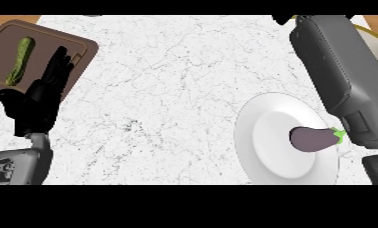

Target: Pick the lemon from the plate and place it in the bowl

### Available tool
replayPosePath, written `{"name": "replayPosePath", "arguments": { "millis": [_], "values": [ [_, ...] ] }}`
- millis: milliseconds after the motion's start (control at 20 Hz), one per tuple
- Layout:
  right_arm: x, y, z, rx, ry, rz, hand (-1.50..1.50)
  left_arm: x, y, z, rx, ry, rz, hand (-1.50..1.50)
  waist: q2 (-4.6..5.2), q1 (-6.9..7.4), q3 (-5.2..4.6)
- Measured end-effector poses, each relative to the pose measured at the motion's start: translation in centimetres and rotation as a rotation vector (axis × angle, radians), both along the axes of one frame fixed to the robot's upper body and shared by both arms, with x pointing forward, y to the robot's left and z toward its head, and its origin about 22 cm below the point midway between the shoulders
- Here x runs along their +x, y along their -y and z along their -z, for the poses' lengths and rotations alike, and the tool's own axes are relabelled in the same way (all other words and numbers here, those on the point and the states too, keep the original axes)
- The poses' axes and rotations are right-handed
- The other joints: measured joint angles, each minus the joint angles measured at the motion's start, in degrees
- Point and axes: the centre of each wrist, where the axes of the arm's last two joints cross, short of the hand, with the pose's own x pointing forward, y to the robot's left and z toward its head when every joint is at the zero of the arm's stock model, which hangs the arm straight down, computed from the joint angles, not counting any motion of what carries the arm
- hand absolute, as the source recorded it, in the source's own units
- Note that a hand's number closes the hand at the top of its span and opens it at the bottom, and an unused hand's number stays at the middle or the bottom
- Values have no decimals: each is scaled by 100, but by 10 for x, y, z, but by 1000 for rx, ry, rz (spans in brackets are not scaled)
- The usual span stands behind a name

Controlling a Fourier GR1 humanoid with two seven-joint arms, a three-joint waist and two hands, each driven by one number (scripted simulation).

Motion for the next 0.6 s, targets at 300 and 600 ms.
{"name": "replayPosePath", "arguments": {
  "millis": [300, 600],
  "values": [
    [4, 23, -34, -2, 110, 70, 150, -5, -4, -3, 0, -2, -20, 0, -27, -90, 0],
    [3, 72, -29, 70, 175, 98, 150, -6, -7, -5, 6, -2, -18, 0, -16, -100, 3]
  ]
}}
